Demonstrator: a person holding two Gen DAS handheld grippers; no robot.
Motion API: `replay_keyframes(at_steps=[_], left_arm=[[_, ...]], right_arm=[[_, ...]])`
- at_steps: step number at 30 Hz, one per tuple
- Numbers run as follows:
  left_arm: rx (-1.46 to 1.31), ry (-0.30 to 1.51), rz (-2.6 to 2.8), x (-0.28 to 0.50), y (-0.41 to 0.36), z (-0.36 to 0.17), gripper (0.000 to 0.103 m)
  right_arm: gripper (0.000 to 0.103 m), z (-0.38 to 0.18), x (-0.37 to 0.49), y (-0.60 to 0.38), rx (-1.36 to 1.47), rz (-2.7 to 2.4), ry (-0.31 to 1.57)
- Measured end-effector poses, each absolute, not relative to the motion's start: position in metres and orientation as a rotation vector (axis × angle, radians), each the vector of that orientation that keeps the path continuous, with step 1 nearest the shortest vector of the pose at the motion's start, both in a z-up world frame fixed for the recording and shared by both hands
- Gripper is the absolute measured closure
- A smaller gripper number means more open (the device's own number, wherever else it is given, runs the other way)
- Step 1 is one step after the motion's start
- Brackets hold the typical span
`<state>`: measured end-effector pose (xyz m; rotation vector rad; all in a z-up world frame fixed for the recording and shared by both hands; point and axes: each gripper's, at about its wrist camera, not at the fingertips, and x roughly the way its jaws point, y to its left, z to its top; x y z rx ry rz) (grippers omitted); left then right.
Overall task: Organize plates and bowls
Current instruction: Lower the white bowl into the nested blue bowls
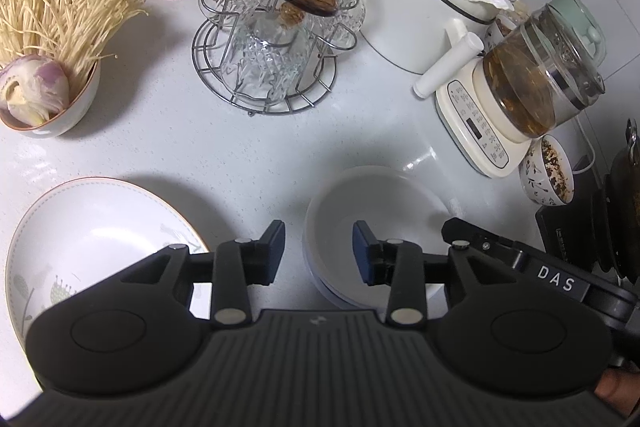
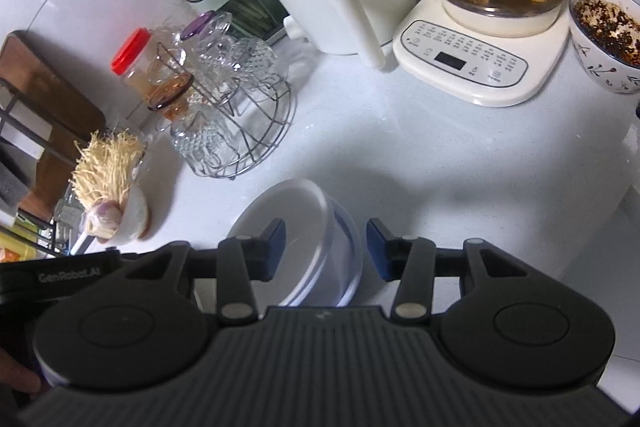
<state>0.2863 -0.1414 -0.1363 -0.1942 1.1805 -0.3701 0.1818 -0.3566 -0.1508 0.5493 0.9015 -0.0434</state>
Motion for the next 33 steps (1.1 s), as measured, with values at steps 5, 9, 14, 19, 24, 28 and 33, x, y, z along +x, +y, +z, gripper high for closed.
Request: replay_keyframes(at_steps=[5, 9, 14, 19, 24, 28, 33], left_arm=[[-0.189, 1.183, -0.379, 0.288, -0.145, -0.138, 0.060], [-0.181, 1.186, -0.390, 0.289, -0.149, -0.140, 0.060], [-0.175, 1.195, -0.404, 0.291, -0.154, -0.143, 0.060], [-0.180, 1.208, -0.414, 0.294, -0.154, -0.149, 0.060], [-0.190, 1.212, -0.418, 0.300, -0.154, -0.157, 0.048], [-0.199, 1.224, -0.420, 0.303, -0.157, -0.166, 0.048], [-0.179, 1.228, -0.420, 0.303, -0.162, -0.178, 0.048]], right_arm=[[0.069, -0.150, 0.175, -0.359, 0.560, -0.030, 0.901], [0.074, -0.158, 0.173, -0.361, 0.592, -0.029, 0.927], [0.074, -0.169, 0.172, -0.364, 0.629, -0.040, 0.948], [0.074, -0.178, 0.172, -0.365, 0.661, -0.033, 0.963], [0.069, -0.181, 0.177, -0.369, 0.683, -0.025, 0.929], [0.059, -0.190, 0.185, -0.370, 0.689, -0.009, 0.940], [0.059, -0.200, 0.194, -0.371, 0.697, 0.006, 0.954]])
